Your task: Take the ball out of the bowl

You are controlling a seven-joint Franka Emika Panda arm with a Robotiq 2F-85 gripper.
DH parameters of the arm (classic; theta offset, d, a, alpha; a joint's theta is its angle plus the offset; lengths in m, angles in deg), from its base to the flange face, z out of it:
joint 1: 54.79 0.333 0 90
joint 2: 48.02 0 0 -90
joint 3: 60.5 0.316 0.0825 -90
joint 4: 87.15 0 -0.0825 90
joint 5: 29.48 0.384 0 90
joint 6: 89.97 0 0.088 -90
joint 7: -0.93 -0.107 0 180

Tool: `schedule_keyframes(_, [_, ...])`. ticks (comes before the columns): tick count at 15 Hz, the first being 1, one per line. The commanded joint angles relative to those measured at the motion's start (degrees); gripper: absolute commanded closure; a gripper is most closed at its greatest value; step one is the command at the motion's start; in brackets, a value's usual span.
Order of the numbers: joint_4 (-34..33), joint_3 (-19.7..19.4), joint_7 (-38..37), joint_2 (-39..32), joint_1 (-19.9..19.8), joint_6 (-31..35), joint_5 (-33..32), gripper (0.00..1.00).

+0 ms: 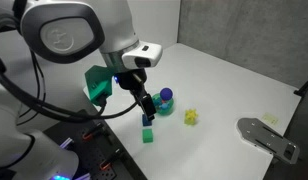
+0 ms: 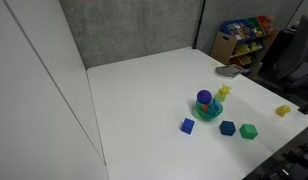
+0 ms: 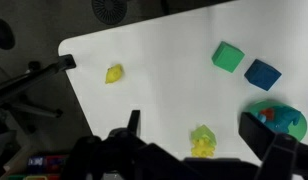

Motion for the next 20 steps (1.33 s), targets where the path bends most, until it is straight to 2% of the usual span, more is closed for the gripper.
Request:
schedule_keyframes(1, [-0.1, 0.06, 0.06, 0.03, -0.03, -0.17, 0.08, 0.0])
schedule_keyframes(6, [-0.39, 0.29, -0.14, -0.42, 0.2, -0.1, 0.19, 0.0])
schedule_keyframes(11, [-3.47, 1.6, -1.24, -4.05, 2.68, -0.6, 2.2, 0.0])
schedule_keyframes(16, [-8.42, 4.4, -4.44, -10.94, 5.99, 0.74, 4.62, 0.0])
schedule_keyframes(20, [-13.65, 5.23, -4.97, -19.05, 8.79, 3.59, 7.39, 0.0])
